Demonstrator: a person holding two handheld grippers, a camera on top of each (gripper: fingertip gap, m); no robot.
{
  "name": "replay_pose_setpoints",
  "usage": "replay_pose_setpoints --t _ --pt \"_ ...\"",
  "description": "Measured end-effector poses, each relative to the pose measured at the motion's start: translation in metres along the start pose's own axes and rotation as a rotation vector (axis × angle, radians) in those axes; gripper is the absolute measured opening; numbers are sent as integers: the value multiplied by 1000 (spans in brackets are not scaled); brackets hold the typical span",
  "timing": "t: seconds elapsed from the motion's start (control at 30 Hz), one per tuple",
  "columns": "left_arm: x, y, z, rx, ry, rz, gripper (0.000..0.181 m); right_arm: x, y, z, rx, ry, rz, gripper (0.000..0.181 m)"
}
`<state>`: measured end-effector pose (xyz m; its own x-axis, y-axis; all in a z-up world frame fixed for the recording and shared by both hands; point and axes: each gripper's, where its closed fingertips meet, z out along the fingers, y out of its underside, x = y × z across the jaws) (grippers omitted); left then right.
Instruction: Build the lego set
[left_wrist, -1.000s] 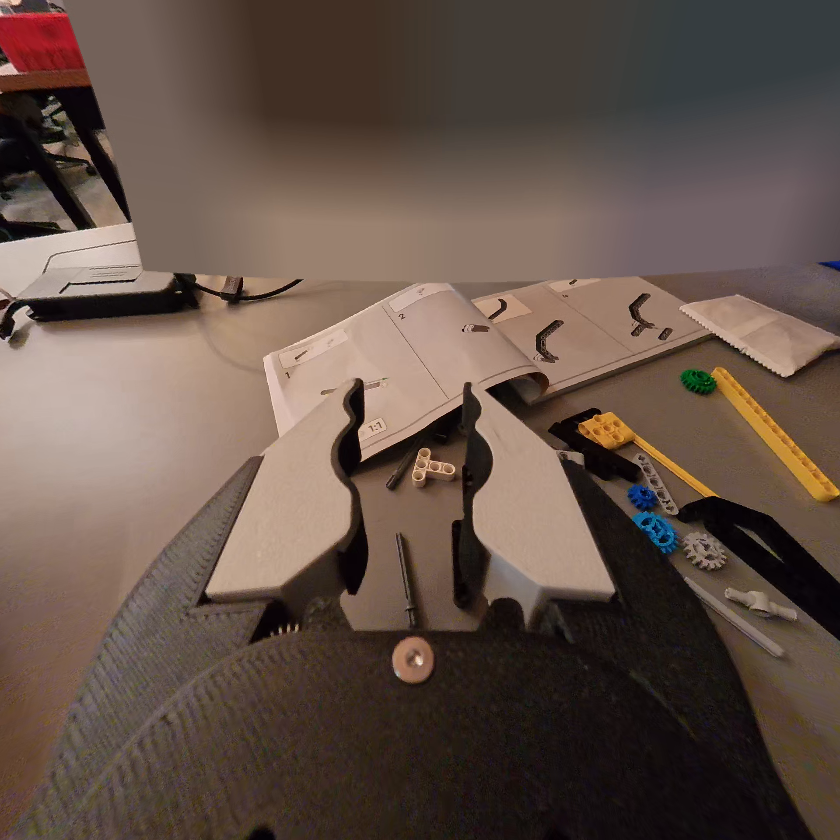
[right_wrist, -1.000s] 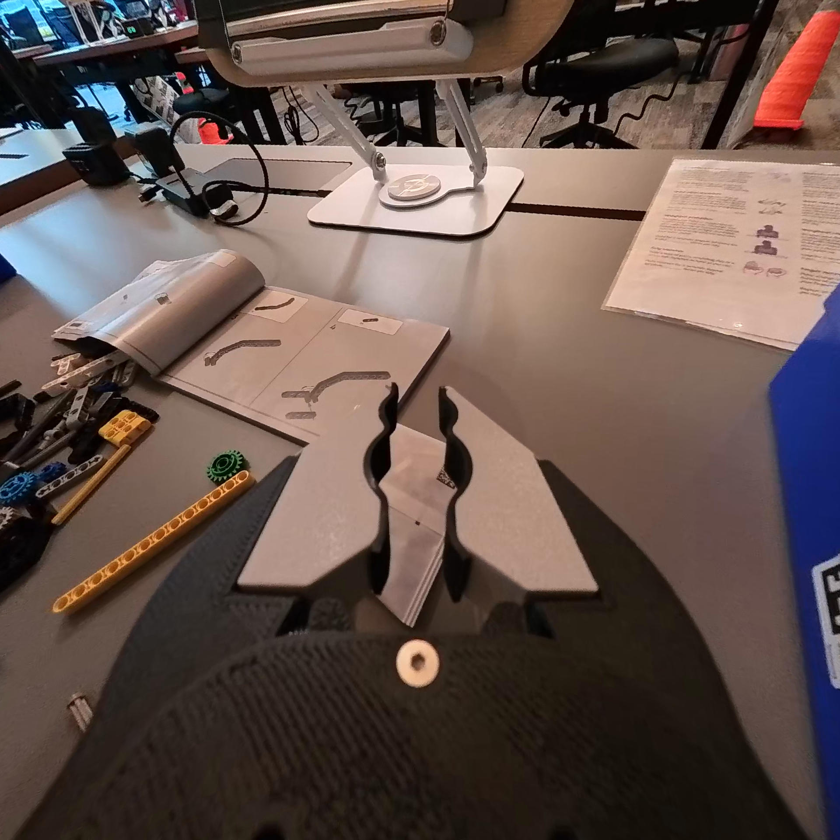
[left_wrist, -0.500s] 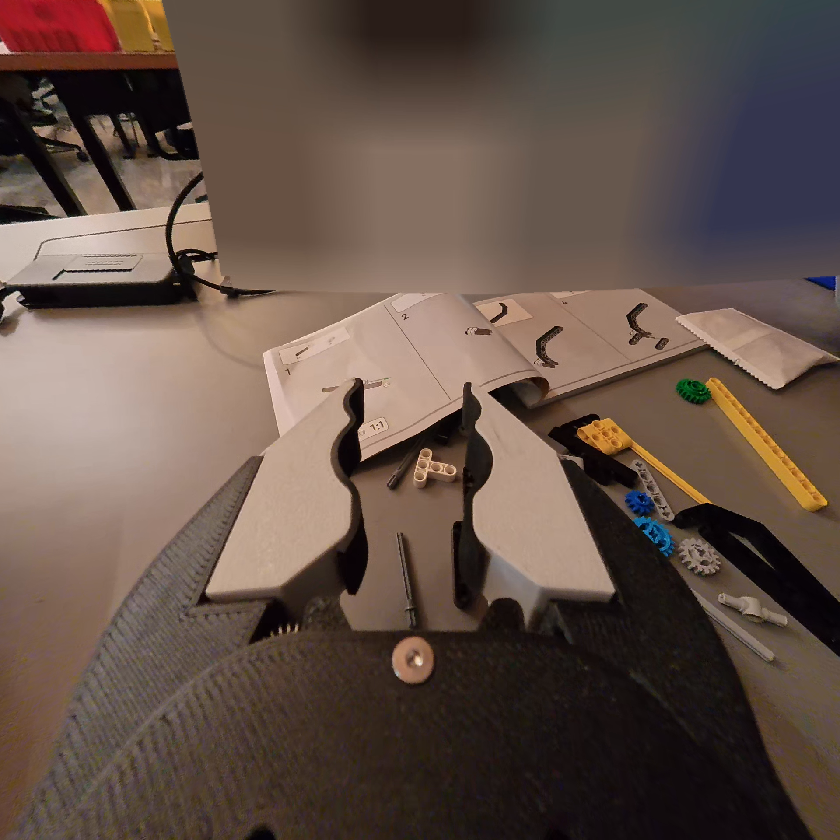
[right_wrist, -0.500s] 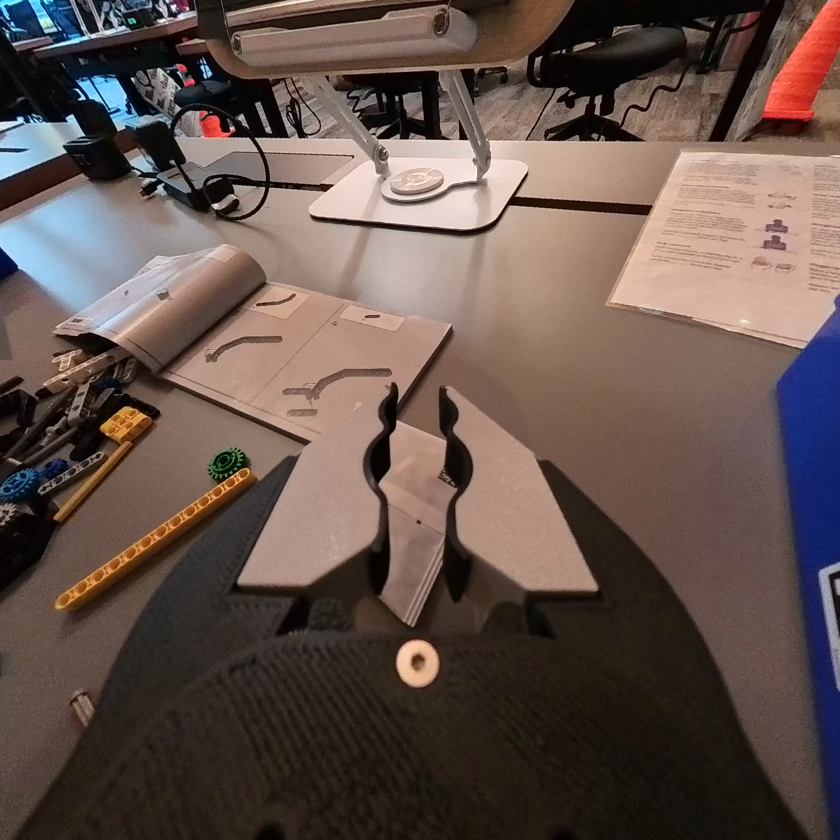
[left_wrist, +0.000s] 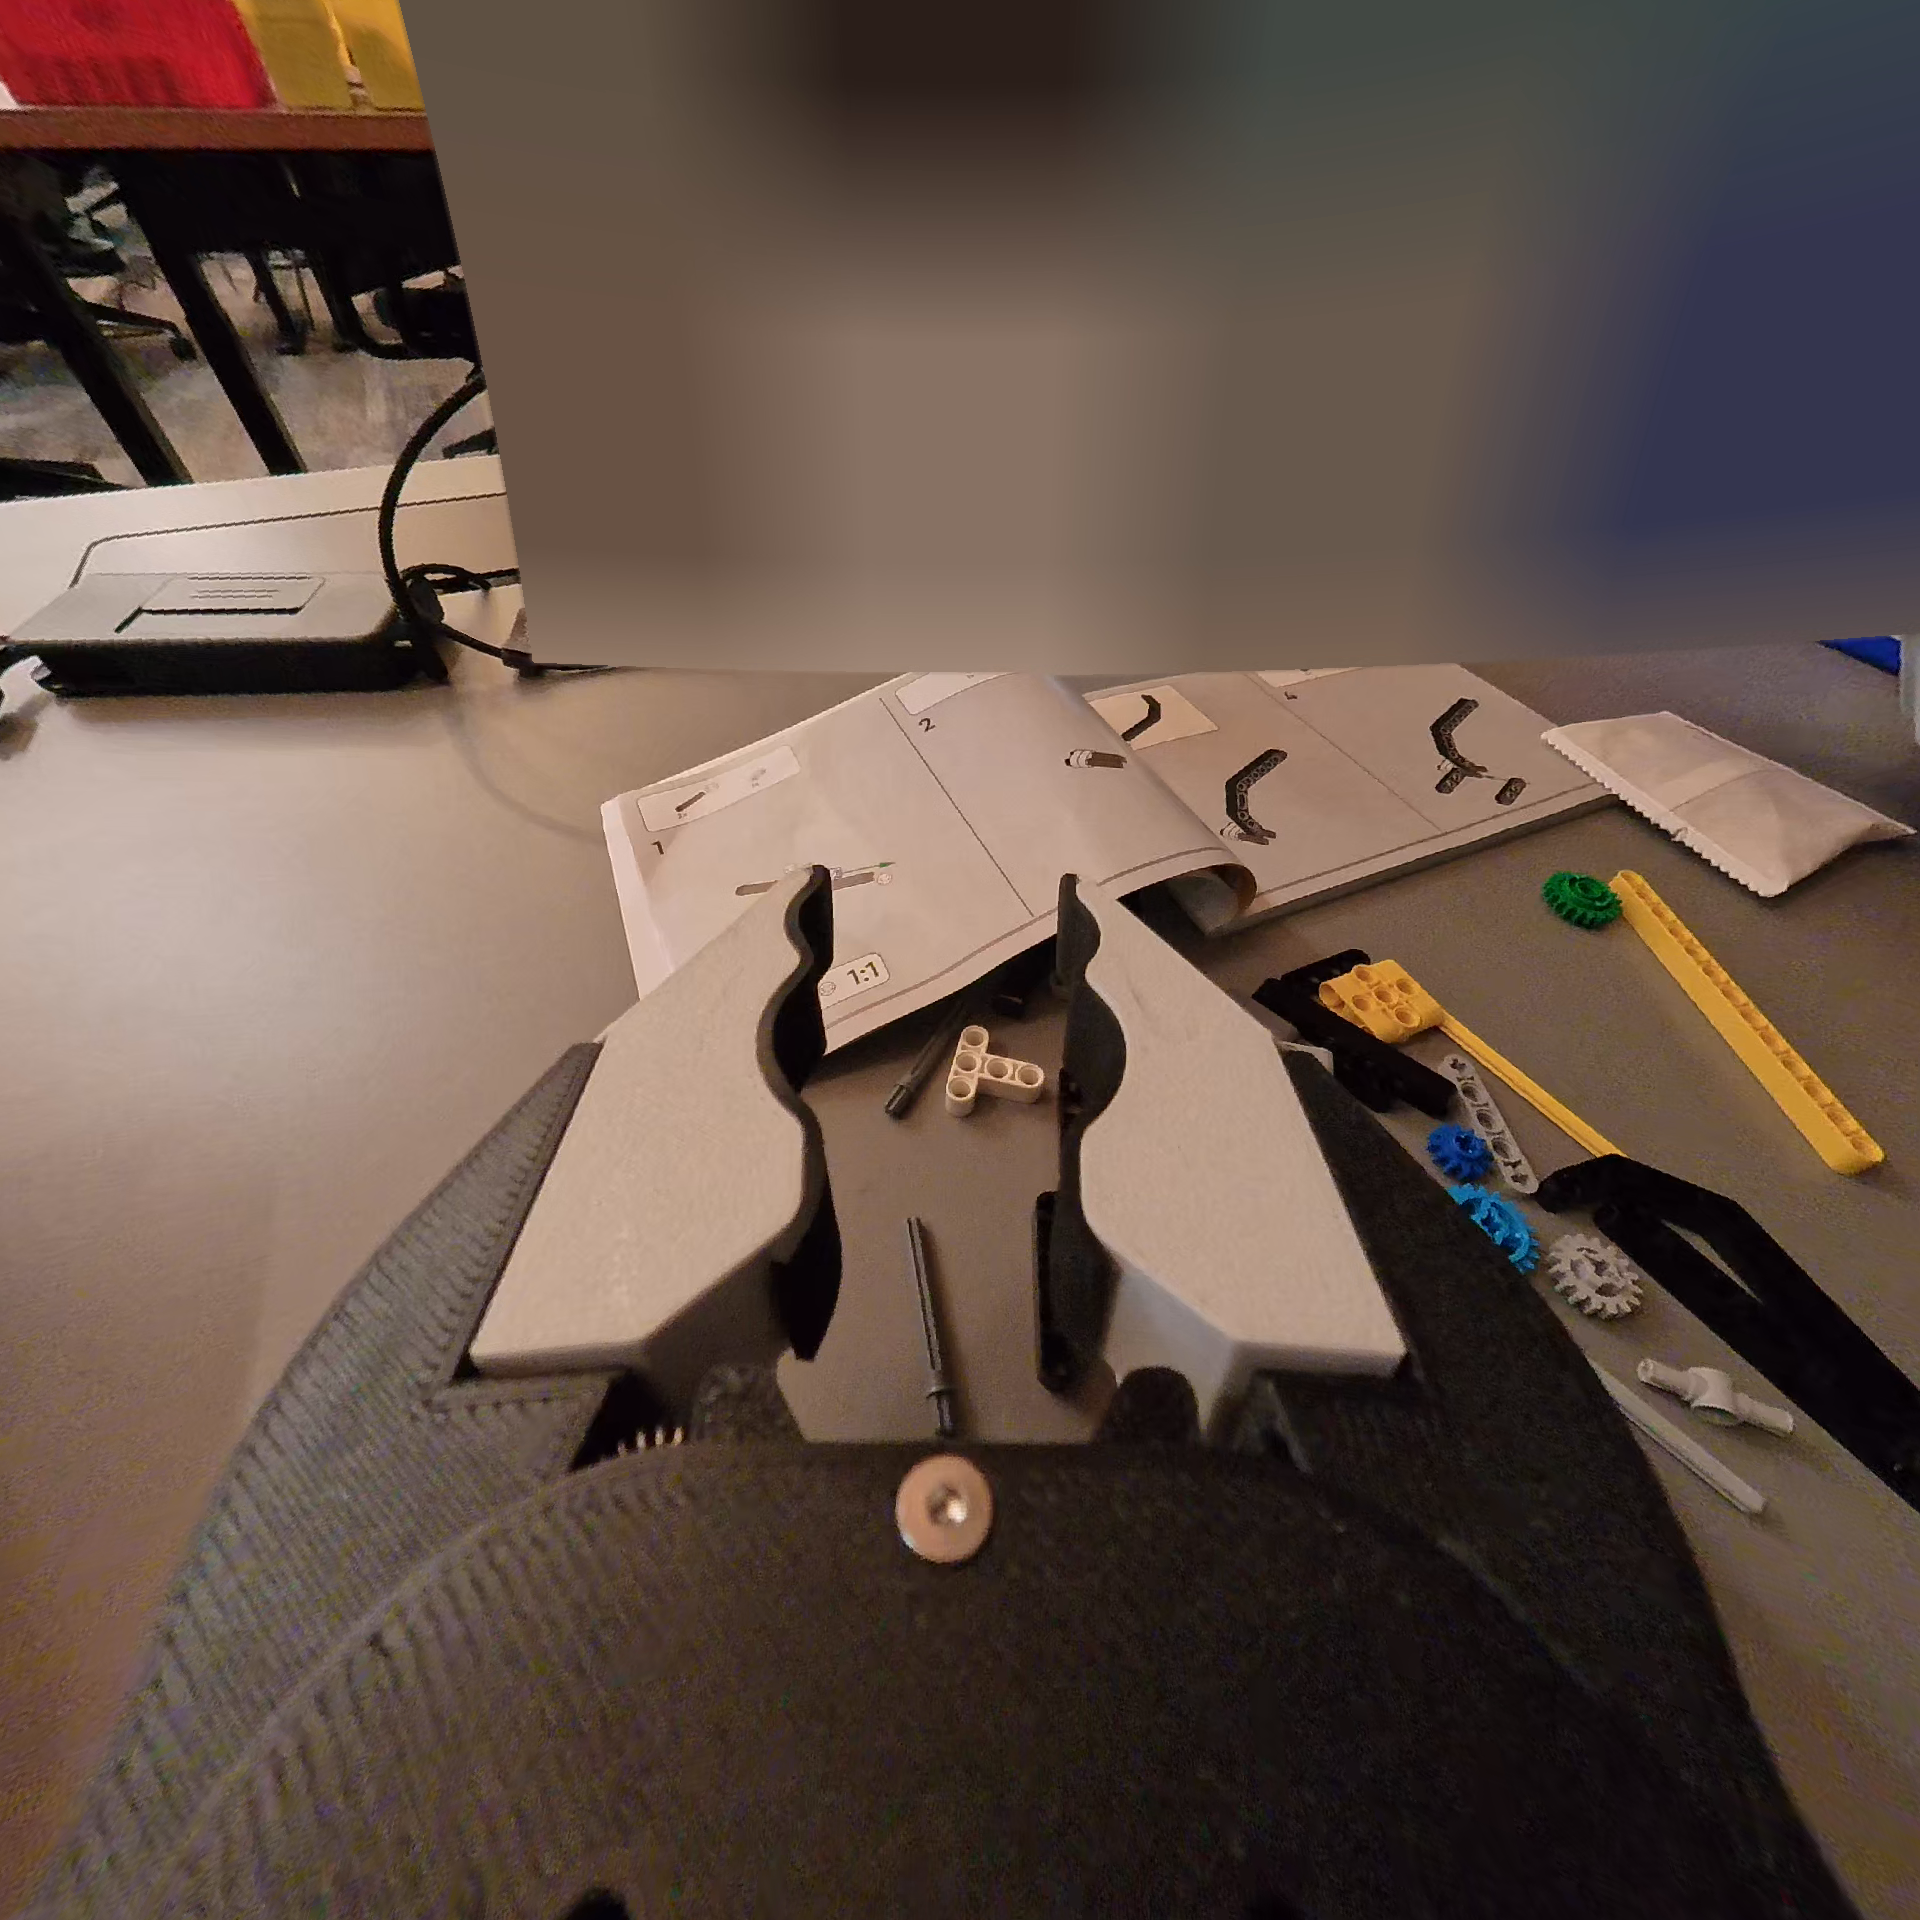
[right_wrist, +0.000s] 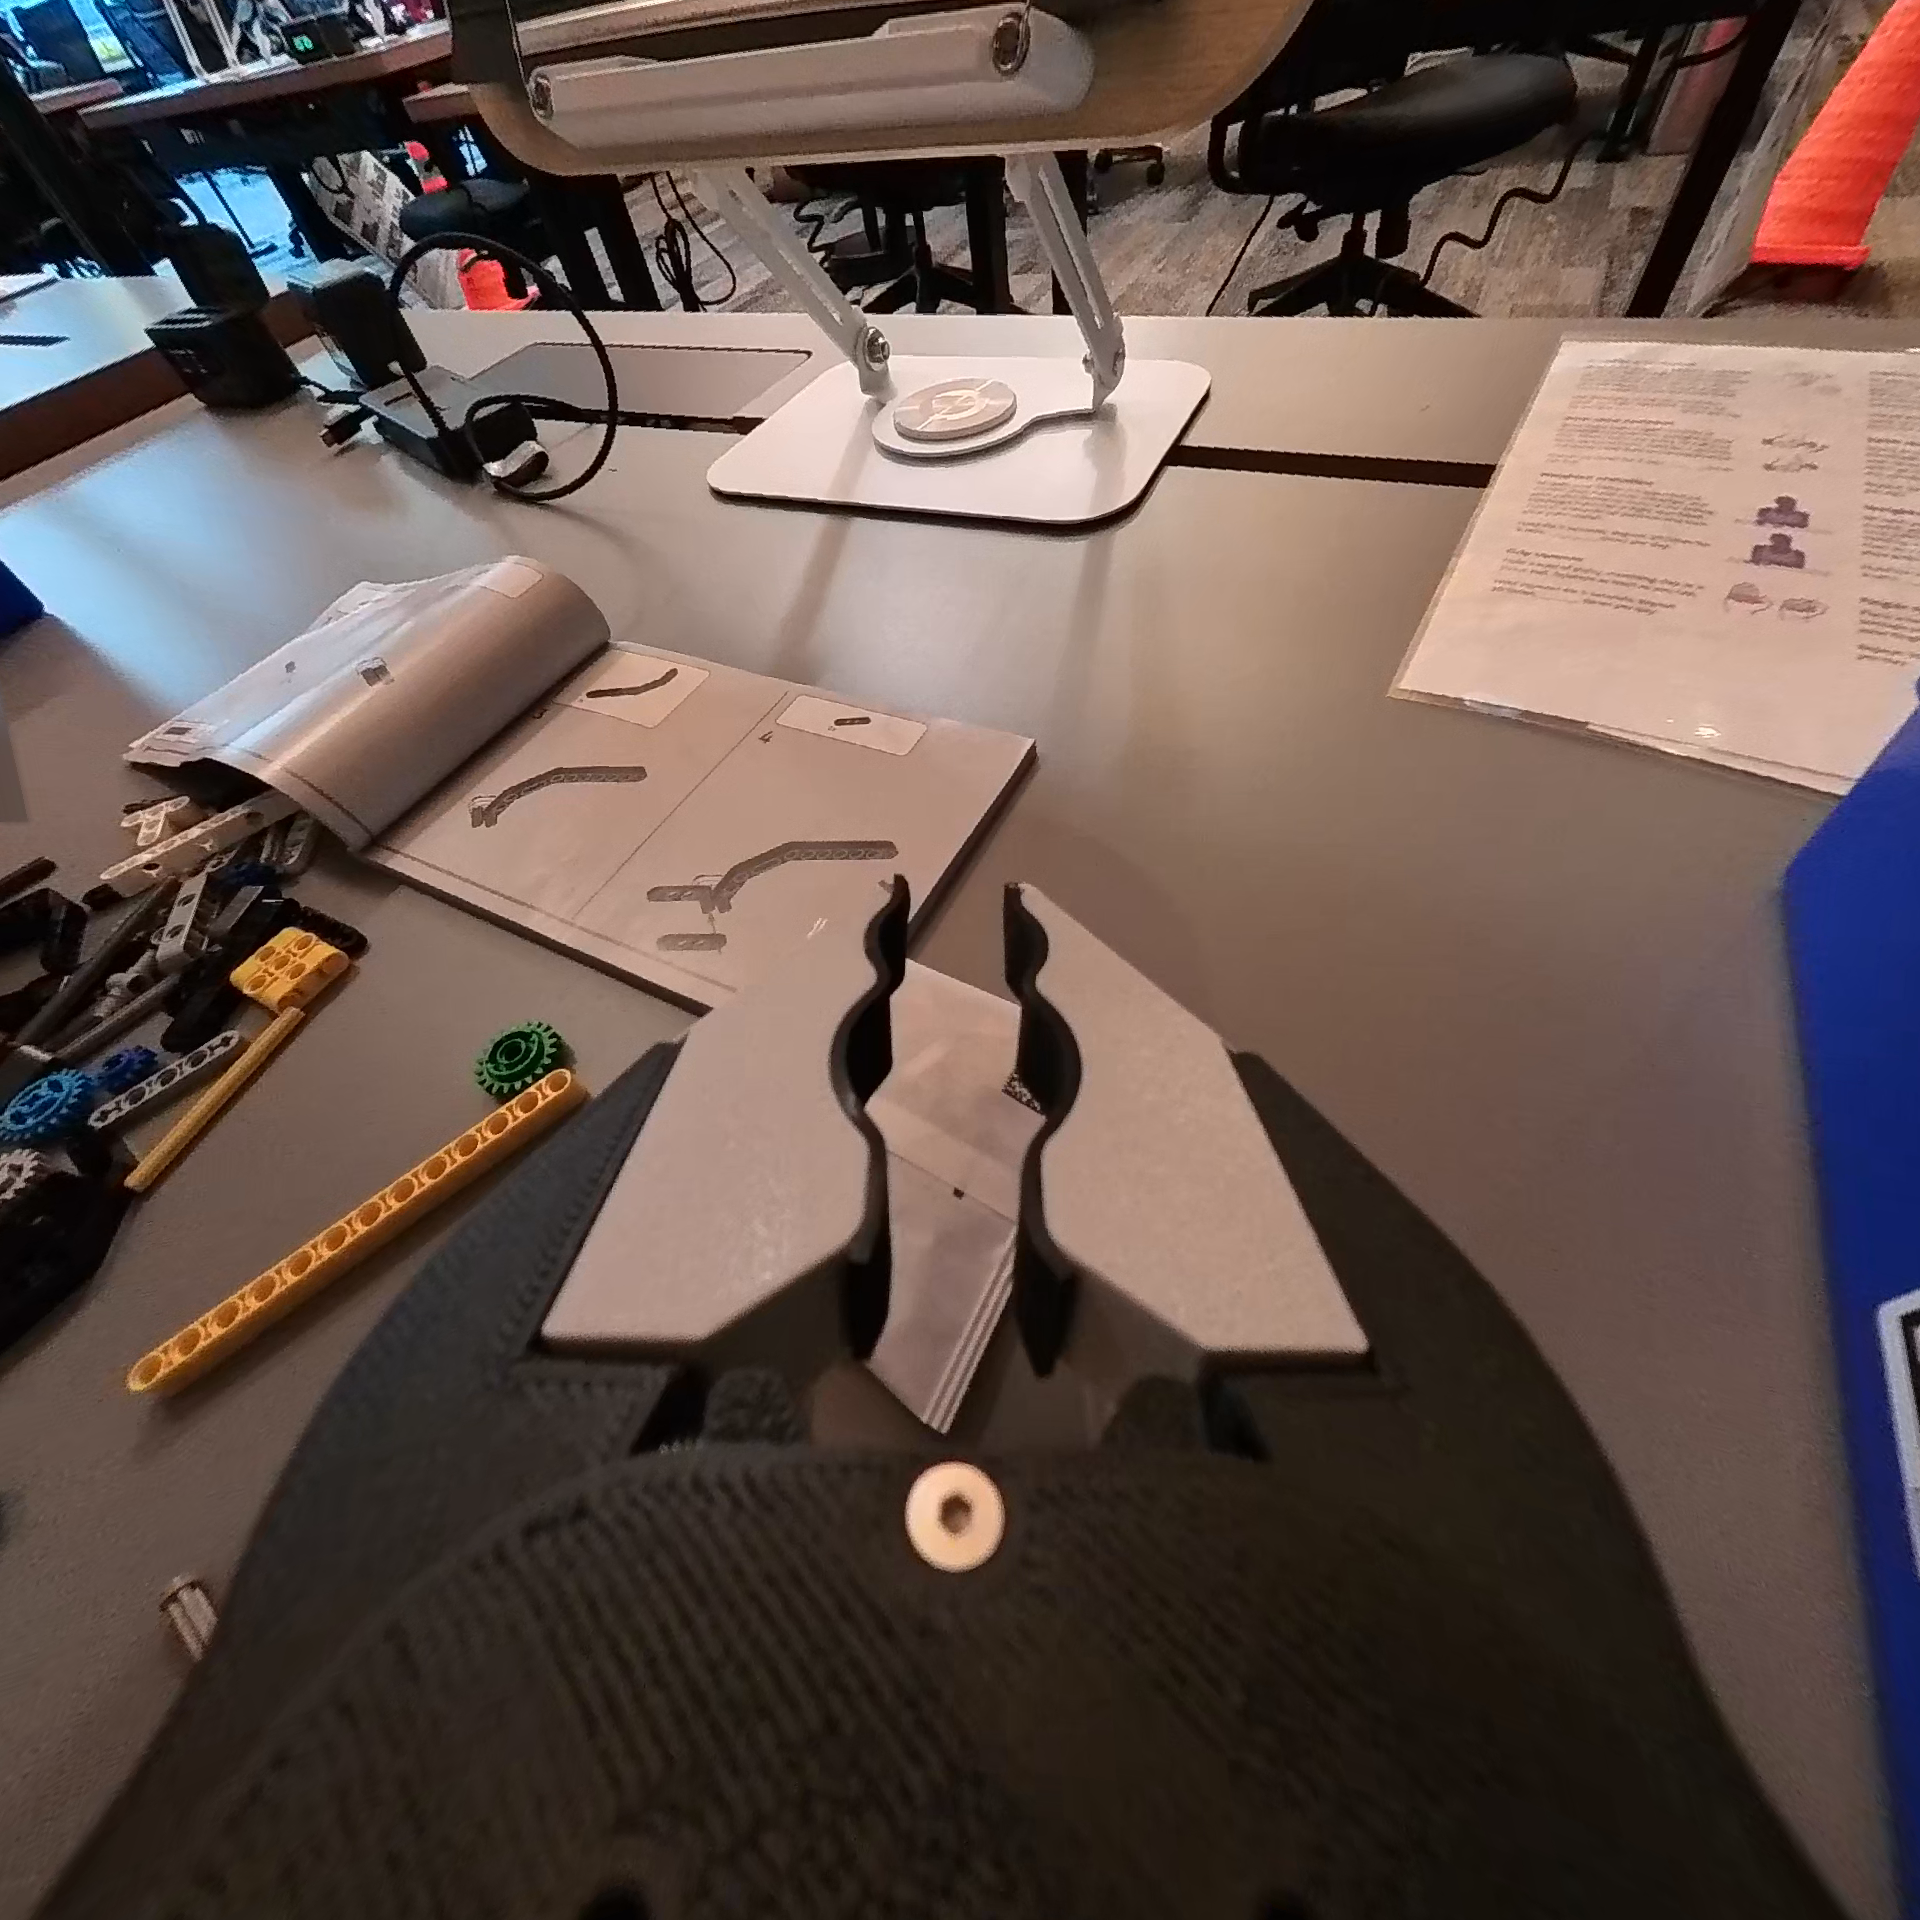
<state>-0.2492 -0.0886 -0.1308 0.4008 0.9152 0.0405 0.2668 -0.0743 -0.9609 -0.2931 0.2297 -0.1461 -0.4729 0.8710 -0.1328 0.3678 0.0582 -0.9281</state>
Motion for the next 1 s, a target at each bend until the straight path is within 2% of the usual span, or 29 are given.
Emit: replay_pose_setpoints --t 0.37,0.5,0.8,0.9,1.0 --pt "4 2 2 -15 16 16 35 -1 -1 -1 10 -7 0 16" --pt "10 0 0 -2 15 73 34 -4 -6 -5 45 -26 -3 14" --pt "30 2 -1 10 -18 291 20 -28 -17 -29 181 -199 168 16" --pt "32 1 -2 21 -10 301 16 -34 -21 -36 217 -225 206 16" --pt "31 0 -3 28 21 252 15 -55 -28 -42 225 -258 167 17"
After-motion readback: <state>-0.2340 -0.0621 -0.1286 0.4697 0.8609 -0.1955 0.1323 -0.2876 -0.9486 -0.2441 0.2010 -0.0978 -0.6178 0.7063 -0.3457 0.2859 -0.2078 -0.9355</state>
